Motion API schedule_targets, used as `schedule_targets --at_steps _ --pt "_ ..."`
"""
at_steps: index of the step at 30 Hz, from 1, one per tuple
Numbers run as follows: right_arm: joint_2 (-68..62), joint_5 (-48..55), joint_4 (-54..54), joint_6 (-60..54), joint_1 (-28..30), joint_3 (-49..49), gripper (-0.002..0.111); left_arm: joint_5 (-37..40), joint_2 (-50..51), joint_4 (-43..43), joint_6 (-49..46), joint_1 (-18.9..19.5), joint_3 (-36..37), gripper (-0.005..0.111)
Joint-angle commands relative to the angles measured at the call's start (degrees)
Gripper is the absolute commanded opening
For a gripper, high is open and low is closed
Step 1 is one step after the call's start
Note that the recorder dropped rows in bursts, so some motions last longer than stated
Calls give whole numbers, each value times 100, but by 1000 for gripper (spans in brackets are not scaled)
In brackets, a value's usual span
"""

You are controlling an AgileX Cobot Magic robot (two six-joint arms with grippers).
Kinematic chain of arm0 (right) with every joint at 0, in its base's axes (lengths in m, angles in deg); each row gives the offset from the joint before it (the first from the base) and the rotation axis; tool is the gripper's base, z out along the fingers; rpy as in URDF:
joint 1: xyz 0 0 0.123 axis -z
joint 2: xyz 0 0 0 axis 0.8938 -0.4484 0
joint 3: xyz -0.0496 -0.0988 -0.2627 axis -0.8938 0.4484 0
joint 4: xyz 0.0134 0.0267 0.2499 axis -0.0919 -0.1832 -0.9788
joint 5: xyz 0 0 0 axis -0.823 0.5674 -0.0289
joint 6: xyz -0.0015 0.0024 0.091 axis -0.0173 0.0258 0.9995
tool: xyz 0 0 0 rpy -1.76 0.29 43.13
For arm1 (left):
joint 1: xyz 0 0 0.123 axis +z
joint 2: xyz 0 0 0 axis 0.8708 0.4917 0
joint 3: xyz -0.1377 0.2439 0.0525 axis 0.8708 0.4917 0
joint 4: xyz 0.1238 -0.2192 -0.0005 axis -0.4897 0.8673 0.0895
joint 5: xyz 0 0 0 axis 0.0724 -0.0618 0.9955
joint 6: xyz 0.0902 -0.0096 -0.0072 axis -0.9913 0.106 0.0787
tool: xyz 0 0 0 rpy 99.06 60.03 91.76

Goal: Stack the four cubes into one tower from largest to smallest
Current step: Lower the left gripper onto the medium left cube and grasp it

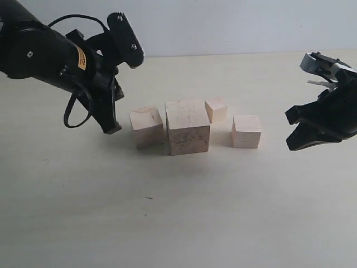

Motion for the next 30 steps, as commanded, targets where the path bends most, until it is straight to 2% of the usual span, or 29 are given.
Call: schedule_targets --at_steps 1,3,7,10,13,14,15,17,18,20,24,30 --pt "-2 44 -13 -81 28 38 0 -72 34 318 -179 -27 -35 59" --pt "-2 44 -13 -81 28 38 0 -98 48 346 -136 -30 -35 105" --pt "-2 44 -13 -81 28 38 0 -13 48 975 248 -30 -35 105" --pt "-2 33 -22 -55 28 38 0 639 48 1585 314 -30 -122 105" --pt "-2 8 -74 -55 28 38 0 1624 87 2109 -790 120 -558 105" --pt "-2 -21 -99 -55 28 38 0 2243 198 2956 -1692 373 -1014 105" --pt "-2 -21 -99 -55 28 38 0 2461 257 3524 -1970 525 -1205 105" --pt "-2 7 -99 -39 28 38 0 2639 424 4624 -2658 872 -1646 105" --pt "-2 32 -99 14 28 38 0 2652 522 4906 -2915 998 -1854 105" --pt "-2 91 -99 68 28 38 0 2735 775 4672 -3460 1093 -2315 105" --pt "-2 194 -99 94 28 38 0 2996 1072 4111 -4255 1036 -2483 105" --pt "-2 296 -99 103 28 38 0 2690 1607 4192 -4246 1036 -2483 105"
